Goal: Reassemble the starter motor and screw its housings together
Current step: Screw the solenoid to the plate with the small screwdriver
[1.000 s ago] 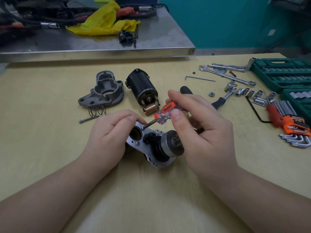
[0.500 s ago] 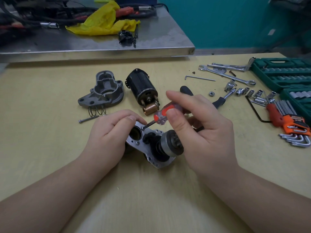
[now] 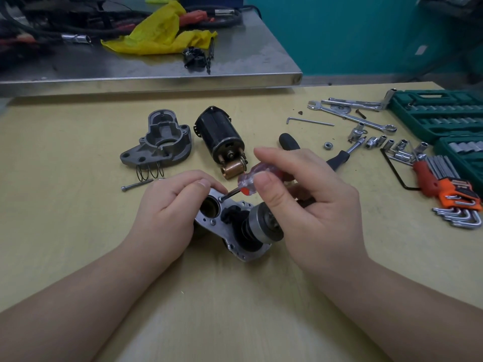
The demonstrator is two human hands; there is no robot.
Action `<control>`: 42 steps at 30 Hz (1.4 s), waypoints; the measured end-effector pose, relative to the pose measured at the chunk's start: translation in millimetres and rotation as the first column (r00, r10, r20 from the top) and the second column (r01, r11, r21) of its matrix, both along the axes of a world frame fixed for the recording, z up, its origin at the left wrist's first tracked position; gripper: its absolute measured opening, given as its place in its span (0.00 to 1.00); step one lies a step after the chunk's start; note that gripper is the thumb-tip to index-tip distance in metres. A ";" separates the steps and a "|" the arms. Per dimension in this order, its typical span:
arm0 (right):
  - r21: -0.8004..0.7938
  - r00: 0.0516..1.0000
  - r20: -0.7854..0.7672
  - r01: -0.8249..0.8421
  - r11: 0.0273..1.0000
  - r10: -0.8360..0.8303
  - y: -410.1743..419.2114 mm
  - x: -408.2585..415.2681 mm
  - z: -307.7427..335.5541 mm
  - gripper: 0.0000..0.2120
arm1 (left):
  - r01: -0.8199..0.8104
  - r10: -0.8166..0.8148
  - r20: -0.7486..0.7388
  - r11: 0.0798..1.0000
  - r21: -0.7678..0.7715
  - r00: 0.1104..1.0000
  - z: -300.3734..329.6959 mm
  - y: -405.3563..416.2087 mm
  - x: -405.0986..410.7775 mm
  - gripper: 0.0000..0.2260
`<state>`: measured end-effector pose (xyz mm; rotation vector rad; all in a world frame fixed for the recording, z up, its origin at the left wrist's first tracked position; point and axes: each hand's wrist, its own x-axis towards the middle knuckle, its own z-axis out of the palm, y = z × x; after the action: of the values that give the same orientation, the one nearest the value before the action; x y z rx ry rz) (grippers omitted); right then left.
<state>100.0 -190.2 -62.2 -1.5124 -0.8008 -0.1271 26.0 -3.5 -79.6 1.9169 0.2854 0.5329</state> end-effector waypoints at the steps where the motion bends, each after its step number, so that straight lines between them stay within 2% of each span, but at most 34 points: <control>1: 0.002 1.000 0.004 0.001 1.000 -0.001 -0.2 0.0 -0.5 0.12 | -0.001 0.001 0.000 1.000 0.007 1.000 0.1 0.0 -0.1 0.16; 5: 0.006 0.999 -0.033 -0.007 1.000 0.008 -1.2 1.3 -3.4 0.16 | -0.002 0.002 -0.001 1.000 0.021 1.000 0.1 0.3 -0.5 0.16; 11: -0.002 1.000 -0.003 0.022 1.000 -0.022 0.8 1.3 -1.8 0.11 | -0.005 0.005 0.004 1.000 0.015 1.000 -0.7 0.3 -0.2 0.16; 17: -0.001 1.000 0.005 0.009 1.000 -0.009 -0.8 1.3 -2.0 0.15 | -0.006 0.006 0.005 1.000 0.016 1.000 -0.3 0.0 -0.3 0.15; 23: -0.019 0.999 0.009 0.044 0.999 -0.044 0.2 0.9 -0.9 0.10 | -0.002 0.002 0.000 1.000 -0.003 1.000 -0.1 0.0 0.0 0.16; 29: -0.010 1.000 -0.015 0.020 1.000 -0.020 -1.6 0.8 -2.2 0.14 | -0.005 0.005 0.004 1.000 0.010 1.000 -0.2 0.0 -0.1 0.15; 33: 0.007 0.998 -0.042 0.040 0.999 -0.039 1.5 0.0 -1.3 0.13 | -0.010 0.010 0.001 1.000 0.002 1.000 -0.8 0.0 0.2 0.15; 36: -0.004 0.999 0.008 0.041 0.999 -0.041 1.0 -0.3 -0.4 0.10 | -0.007 0.007 0.003 1.000 0.002 1.000 0.1 -0.2 0.1 0.16; 42: -0.011 0.999 -0.025 0.031 0.999 -0.031 -0.8 0.8 -1.6 0.15 | -0.015 0.015 -0.006 1.000 0.001 1.000 -0.9 0.4 -0.1 0.16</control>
<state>100.8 -191.0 -63.8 -1.5336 -0.7591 -0.1268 25.9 -3.1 -80.5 1.9185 0.3041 0.5373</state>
